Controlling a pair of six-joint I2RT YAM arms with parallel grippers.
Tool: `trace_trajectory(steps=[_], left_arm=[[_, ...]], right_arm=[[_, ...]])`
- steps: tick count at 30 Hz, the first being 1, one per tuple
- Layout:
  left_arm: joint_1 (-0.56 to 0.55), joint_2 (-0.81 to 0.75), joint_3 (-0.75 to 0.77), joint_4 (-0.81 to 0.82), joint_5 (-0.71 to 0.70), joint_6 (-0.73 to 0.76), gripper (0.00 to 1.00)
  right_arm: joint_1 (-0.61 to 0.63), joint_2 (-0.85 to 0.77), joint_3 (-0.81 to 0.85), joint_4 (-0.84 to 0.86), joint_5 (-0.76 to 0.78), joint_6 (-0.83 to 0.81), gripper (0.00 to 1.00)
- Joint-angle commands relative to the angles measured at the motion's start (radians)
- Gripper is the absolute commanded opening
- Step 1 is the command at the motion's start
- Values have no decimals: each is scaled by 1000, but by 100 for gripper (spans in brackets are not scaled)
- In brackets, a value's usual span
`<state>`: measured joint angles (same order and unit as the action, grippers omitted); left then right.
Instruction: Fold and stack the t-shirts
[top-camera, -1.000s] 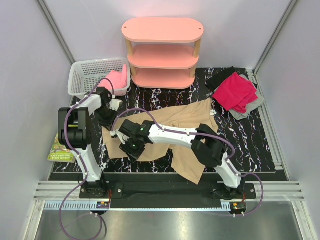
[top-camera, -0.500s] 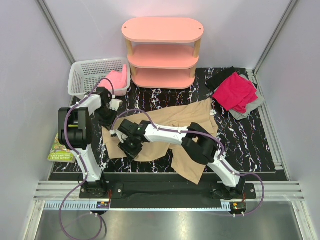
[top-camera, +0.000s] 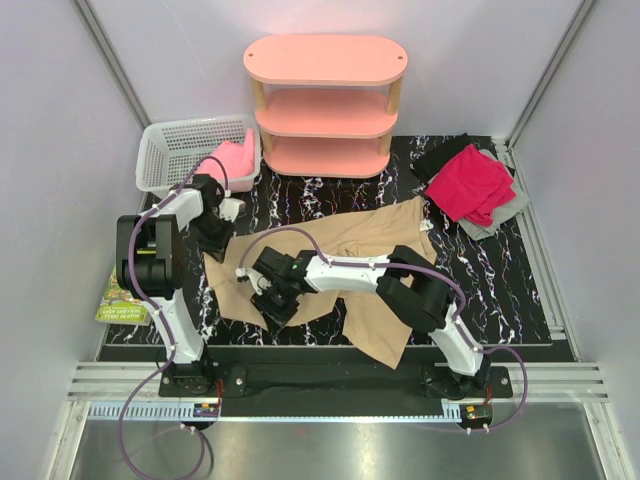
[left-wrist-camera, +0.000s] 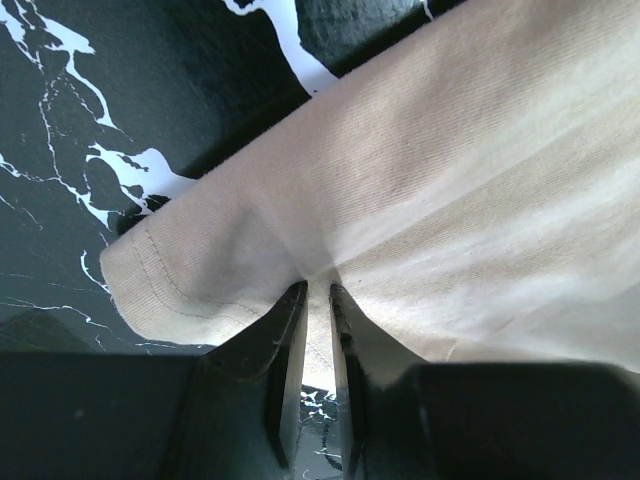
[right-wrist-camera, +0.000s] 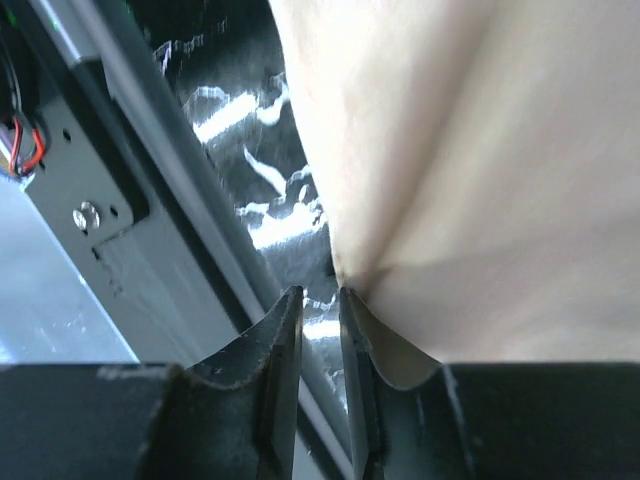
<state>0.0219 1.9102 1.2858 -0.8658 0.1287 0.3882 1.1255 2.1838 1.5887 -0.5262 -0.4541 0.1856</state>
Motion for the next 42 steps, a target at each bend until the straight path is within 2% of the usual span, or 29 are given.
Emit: trace_trajectory(steps=[1, 6, 11, 17, 26, 31, 38, 40, 42], left_arm=[[7, 3, -8, -12, 29, 5, 21], [9, 4, -2, -16, 29, 3, 21], [12, 0, -6, -16, 25, 6, 21], [12, -13, -6, -19, 31, 1, 21], [19, -4, 7, -28, 38, 3, 21], [23, -5, 47, -52, 83, -6, 21], [47, 25, 148, -84, 62, -12, 22], [47, 45, 200, -108, 57, -20, 22], [46, 59, 248, -128, 61, -26, 22]], right_arm=[[7, -71, -94, -20, -21, 25, 30], [7, -94, -115, -41, -43, 18, 30], [7, -124, 22, -89, 12, -21, 31], [7, -6, 201, -104, 26, -40, 32], [46, 86, 267, -139, 41, -104, 40], [71, 132, 297, -162, 93, -141, 41], [72, 200, 399, -196, 91, -140, 41], [69, 189, 413, -221, 107, -140, 43], [48, 110, 381, -227, 139, -134, 45]])
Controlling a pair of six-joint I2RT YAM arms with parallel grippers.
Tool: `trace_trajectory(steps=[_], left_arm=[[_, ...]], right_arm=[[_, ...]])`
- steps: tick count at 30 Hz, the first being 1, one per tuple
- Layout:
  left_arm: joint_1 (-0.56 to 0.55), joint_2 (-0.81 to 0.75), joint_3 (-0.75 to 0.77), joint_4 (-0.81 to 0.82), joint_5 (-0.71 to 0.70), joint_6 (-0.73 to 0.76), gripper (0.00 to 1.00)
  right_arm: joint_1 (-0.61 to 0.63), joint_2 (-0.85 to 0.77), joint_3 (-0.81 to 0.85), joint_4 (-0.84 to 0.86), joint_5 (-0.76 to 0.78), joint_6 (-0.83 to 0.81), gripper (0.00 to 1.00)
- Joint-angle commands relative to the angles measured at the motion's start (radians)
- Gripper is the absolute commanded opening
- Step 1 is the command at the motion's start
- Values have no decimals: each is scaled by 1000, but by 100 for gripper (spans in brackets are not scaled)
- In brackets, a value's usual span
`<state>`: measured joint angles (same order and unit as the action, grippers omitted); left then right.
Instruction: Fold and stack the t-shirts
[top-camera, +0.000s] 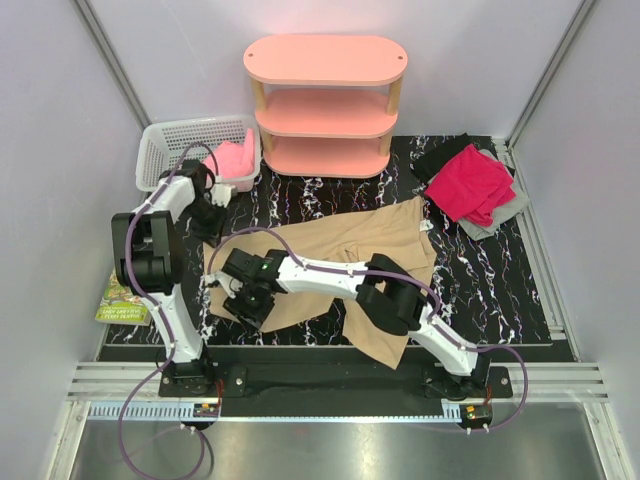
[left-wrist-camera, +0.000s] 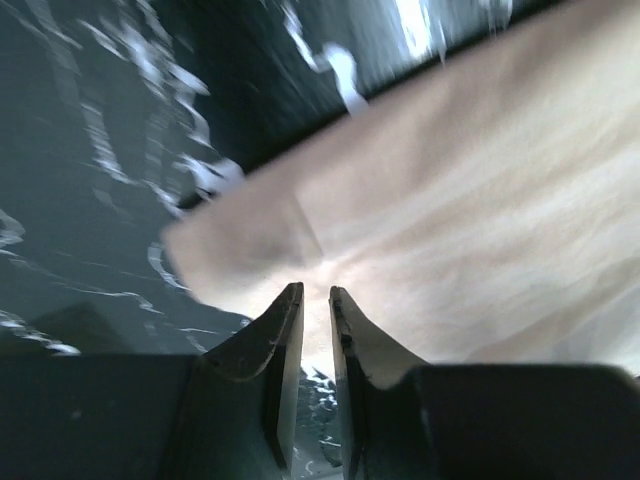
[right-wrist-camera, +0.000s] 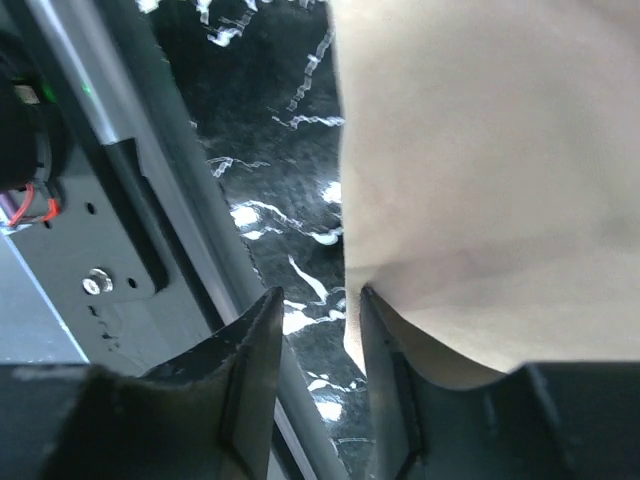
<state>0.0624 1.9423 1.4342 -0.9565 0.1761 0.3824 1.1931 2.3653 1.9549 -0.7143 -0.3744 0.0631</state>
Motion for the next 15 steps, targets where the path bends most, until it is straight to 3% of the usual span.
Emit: trace_trajectory(steps=[1, 8, 12, 15], left_arm=[[5, 24, 107, -59, 19, -20, 22], [-4, -210, 56, -103, 69, -1, 24], [-102, -318, -69, -108, 77, 4, 25], [-173, -324, -155, -102, 91, -5, 25]], right_arm=[[-38, -115, -46, -36, 60, -2, 49], [-304, -597, -413, 114, 69, 164, 66], [-447, -709, -502, 179, -32, 224, 69], [-510, -700, -504, 185, 6, 244, 68]])
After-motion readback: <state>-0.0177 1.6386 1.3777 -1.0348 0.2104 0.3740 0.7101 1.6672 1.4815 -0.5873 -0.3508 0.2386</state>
